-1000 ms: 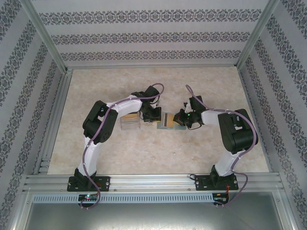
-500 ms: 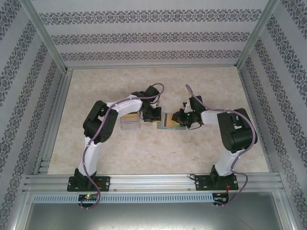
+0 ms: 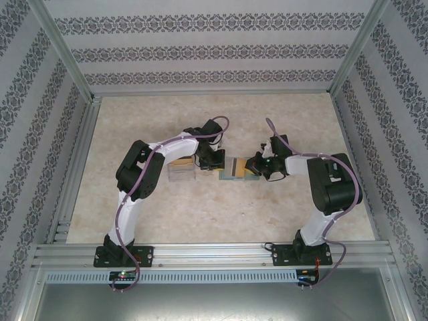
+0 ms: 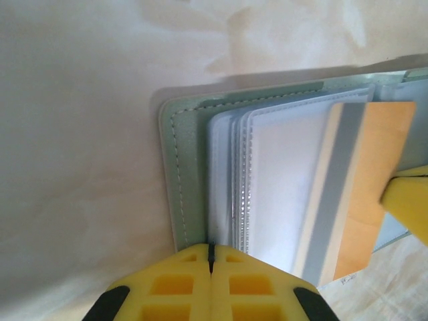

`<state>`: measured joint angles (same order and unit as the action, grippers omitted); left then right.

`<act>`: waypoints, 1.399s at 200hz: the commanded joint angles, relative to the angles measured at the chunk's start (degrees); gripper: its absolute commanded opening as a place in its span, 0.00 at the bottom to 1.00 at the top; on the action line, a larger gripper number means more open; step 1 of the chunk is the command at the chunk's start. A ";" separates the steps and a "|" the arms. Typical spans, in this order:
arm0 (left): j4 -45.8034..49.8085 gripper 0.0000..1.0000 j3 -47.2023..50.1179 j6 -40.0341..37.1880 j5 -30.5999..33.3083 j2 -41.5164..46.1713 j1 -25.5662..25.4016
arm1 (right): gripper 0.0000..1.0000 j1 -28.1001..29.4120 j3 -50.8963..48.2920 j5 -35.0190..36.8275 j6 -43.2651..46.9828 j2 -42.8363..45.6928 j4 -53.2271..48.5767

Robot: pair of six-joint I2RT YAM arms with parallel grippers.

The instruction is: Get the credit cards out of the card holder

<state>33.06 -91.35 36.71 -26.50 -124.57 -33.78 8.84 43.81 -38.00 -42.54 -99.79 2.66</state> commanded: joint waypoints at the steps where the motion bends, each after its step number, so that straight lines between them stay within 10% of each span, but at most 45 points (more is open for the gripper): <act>1: 3.09 0.06 -0.94 -1.38 0.81 -1.99 -0.55 | 0.00 -2.39 -2.07 0.03 2.63 3.37 -2.42; 119: 4.39 0.09 -5.21 -2.70 -0.45 0.31 -0.17 | 0.00 -8.49 -3.27 0.51 9.74 21.93 -17.13; 221: 6.93 0.97 1.07 1.33 14.86 25.52 9.32 | 0.00 7.67 17.60 13.18 15.65 22.03 -28.16; 280: 10.10 0.99 12.78 3.37 23.80 43.12 20.21 | 0.00 23.94 38.94 23.19 33.27 6.34 -35.00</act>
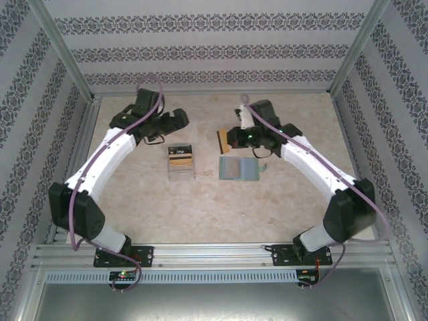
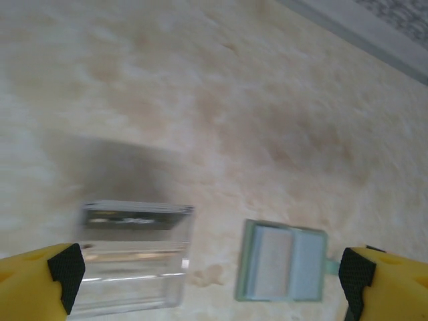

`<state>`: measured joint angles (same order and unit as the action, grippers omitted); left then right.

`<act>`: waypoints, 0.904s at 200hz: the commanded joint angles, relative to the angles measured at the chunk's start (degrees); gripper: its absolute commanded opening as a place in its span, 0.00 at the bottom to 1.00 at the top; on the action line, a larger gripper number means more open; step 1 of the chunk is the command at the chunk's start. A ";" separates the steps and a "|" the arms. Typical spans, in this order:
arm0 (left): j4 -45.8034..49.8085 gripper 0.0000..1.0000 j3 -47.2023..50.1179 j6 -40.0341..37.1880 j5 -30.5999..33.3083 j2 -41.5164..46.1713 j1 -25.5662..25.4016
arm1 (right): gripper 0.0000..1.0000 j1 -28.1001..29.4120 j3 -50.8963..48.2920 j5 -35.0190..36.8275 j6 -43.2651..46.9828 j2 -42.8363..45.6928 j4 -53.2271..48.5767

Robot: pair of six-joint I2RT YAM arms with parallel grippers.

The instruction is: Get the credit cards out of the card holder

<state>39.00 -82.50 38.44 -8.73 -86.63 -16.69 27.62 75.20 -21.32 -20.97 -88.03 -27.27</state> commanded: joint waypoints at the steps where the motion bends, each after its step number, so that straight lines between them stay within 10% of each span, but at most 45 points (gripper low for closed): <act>1: 4.20 0.99 4.06 1.64 6.19 5.47 3.22 | 0.00 5.47 7.92 6.75 12.34 -5.72 -5.21; 90: 14.10 0.99 6.78 0.39 16.35 19.46 9.55 | 0.00 18.10 37.78 13.87 42.34 -30.24 -18.55; 181: 17.42 1.00 8.47 0.45 16.77 23.54 11.10 | 0.00 21.35 37.90 18.52 54.68 -35.38 -19.80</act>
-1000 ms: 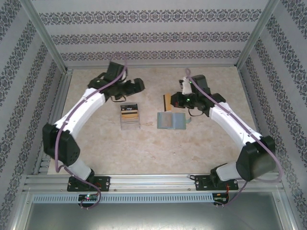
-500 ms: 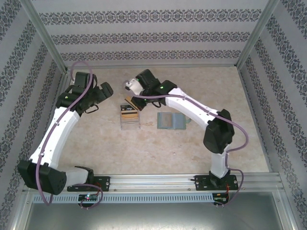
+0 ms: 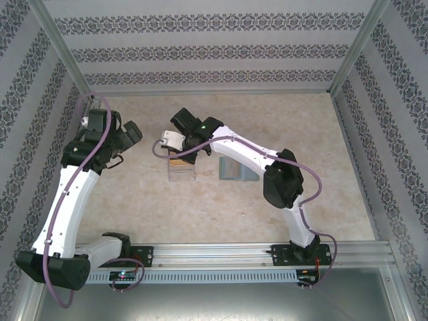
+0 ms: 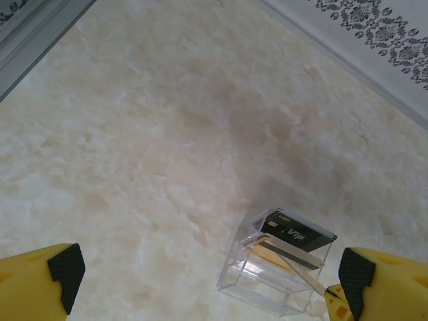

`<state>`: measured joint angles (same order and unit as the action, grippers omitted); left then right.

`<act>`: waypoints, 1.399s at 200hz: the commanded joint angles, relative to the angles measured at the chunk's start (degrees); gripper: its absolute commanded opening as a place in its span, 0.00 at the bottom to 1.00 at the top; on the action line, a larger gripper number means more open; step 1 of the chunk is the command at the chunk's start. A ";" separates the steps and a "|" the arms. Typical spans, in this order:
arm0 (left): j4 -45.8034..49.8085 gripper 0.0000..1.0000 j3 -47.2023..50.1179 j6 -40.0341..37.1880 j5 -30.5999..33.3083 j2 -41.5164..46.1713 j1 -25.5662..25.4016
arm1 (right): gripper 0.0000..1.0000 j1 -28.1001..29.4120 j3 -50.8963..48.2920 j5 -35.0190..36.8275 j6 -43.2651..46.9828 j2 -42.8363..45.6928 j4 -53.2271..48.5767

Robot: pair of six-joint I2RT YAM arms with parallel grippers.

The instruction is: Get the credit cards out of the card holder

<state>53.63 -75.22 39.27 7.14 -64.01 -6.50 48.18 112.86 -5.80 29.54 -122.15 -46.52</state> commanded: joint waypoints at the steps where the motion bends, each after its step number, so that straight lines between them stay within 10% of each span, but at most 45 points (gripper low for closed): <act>1: 2.80 1.00 1.21 -0.36 0.88 0.96 0.89 | 0.00 0.82 0.25 3.08 4.19 -1.34 -0.52; 171: 1.53 1.00 3.15 -0.07 -2.08 0.43 0.97 | 0.00 2.26 1.37 6.61 5.61 -6.87 2.65; 280: 0.43 1.00 4.19 -0.27 -3.18 0.29 0.97 | 0.24 3.05 -0.39 13.54 3.42 -6.61 5.04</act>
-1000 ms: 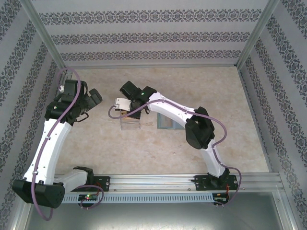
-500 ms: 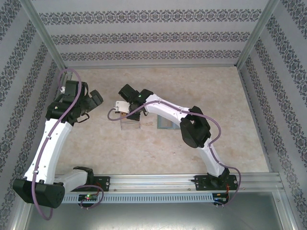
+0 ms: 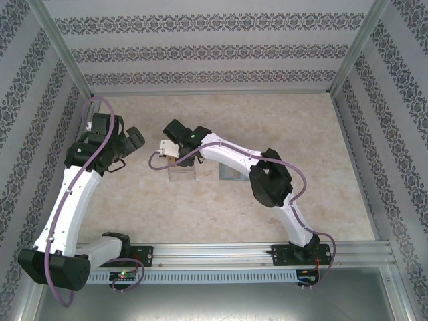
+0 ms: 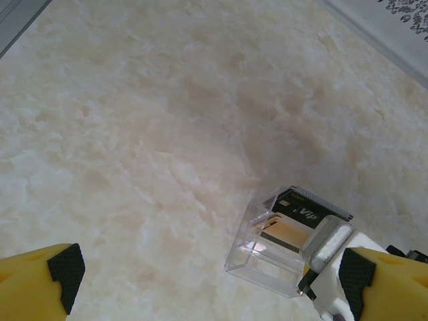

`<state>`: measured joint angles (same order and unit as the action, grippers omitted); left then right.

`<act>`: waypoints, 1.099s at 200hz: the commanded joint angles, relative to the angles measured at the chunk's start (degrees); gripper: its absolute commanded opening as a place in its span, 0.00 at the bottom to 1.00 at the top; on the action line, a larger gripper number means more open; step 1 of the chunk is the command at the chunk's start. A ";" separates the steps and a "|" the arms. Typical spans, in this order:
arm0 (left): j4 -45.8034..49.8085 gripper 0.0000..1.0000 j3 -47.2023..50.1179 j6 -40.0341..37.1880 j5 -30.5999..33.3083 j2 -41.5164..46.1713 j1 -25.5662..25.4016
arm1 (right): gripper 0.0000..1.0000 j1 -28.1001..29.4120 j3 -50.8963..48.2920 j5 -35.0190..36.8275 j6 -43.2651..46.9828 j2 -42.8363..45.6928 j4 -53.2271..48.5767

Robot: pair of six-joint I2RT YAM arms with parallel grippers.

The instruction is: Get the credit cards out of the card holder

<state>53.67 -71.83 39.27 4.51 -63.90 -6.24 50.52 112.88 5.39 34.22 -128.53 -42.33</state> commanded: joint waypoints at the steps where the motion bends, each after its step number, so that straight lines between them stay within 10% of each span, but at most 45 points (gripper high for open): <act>1: 0.38 1.00 0.81 -0.26 -0.56 0.18 0.70 | 0.24 0.71 -0.40 2.35 -1.26 -0.27 0.89; 78: -1.71 1.00 1.34 -1.10 -4.64 -0.06 0.73 | 0.27 -1.32 -1.92 3.19 -9.01 3.51 3.52; 129: -10.10 0.93 2.97 -2.19 -18.58 -3.02 0.14 | 0.27 -6.10 -16.76 -0.55 -25.36 16.65 11.83; 220: -18.92 0.80 -1.74 1.16 -22.89 -20.58 -15.18 | 0.27 -17.18 -44.85 -4.51 -50.71 34.94 17.77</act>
<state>39.03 -70.50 39.09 -16.67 -80.09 -17.04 36.21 73.08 3.36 -6.11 -97.06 -26.28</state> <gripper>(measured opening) 0.832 0.271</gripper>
